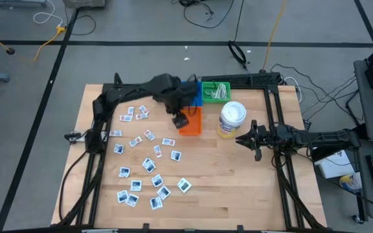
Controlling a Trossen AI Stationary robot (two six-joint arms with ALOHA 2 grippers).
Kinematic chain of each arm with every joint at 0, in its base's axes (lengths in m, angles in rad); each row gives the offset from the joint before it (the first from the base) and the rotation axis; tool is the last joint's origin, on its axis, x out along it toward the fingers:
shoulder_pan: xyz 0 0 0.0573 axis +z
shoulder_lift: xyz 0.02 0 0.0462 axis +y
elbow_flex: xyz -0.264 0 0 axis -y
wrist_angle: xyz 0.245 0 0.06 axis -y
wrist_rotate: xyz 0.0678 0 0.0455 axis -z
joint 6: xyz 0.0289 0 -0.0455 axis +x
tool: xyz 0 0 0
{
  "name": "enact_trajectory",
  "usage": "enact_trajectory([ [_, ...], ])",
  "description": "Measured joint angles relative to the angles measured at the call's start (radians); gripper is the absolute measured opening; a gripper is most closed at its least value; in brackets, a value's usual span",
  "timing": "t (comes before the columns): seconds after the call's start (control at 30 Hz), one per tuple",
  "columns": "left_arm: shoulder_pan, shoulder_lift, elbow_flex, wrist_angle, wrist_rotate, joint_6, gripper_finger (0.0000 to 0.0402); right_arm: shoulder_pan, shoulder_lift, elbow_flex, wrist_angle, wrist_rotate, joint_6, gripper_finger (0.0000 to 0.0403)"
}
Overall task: Pick & Place First Aid Supplies
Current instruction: Put the gray towelette pack into the black bin
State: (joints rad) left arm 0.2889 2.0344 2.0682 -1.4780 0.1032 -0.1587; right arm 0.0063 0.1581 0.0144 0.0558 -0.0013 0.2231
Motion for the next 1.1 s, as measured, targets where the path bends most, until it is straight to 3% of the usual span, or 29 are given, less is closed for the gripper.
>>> enact_trajectory([
  [0.63, -0.447, -0.006, 0.000, 0.034, 0.002, -0.266, 0.0251, 0.000, 0.000, 0.000, -0.001, 0.000, 0.000, 0.0059],
  [0.87, -0.547, -0.006, 0.000, 0.041, 0.077, -0.276, 0.0250, 0.000, 0.000, 0.000, -0.001, 0.000, 0.000, 0.0059],
  [1.1, -0.592, 0.035, 0.000, 0.096, 0.085, -0.292, 0.0250, 0.000, 0.000, 0.000, 0.000, 0.000, 0.000, 0.0059],
])
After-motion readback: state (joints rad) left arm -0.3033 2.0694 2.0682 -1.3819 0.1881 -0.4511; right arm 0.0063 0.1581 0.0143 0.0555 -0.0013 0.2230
